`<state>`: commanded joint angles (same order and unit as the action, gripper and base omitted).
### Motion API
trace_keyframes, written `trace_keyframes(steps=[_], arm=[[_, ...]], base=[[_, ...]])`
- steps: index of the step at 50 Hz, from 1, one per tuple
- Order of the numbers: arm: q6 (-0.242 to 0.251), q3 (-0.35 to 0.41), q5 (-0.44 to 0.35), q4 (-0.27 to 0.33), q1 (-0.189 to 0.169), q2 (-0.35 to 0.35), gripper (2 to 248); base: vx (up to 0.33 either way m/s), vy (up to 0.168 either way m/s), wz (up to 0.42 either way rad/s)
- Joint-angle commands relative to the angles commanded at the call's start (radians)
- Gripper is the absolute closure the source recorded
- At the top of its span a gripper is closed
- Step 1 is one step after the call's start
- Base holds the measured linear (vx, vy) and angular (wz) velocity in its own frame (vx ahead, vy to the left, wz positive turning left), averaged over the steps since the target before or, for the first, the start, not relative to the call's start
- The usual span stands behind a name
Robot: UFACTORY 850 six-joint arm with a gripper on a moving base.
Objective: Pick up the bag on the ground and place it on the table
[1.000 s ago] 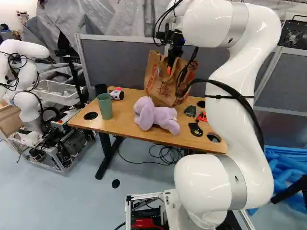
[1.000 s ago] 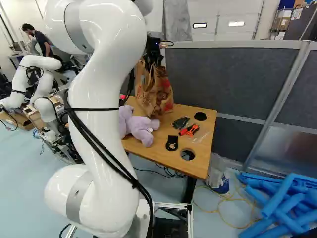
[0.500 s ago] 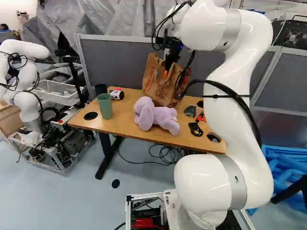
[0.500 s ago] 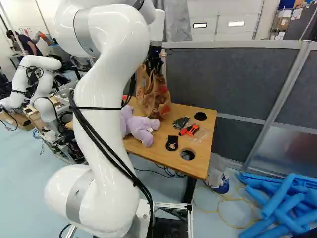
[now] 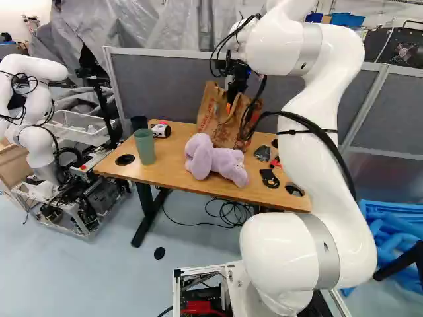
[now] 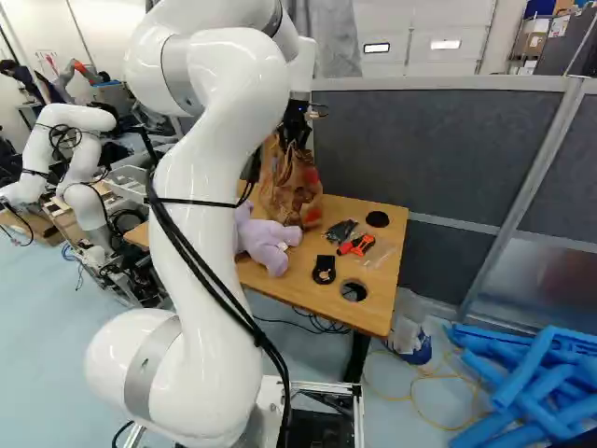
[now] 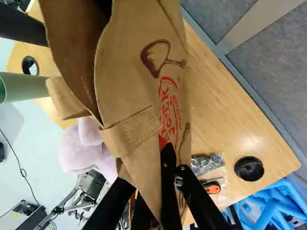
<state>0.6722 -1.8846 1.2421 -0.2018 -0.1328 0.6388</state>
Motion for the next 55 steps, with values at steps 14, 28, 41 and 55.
trace_keyframes(steps=[14, 28, 41, 55], arm=[[0.0, -0.025, 0.0, 0.0, -0.006, 0.023, 228], [0.0, -0.026, 0.0, 0.0, -0.006, 0.024, 147], [0.0, -0.026, 0.0, 0.0, -0.006, 0.011, 76], [0.0, -0.028, 0.0, 0.0, -0.006, -0.019, 3]], base=[[0.0, 0.0, 0.0], [0.0, 0.0, 0.0], [0.0, 0.0, 0.0], [0.0, 0.0, 0.0]])
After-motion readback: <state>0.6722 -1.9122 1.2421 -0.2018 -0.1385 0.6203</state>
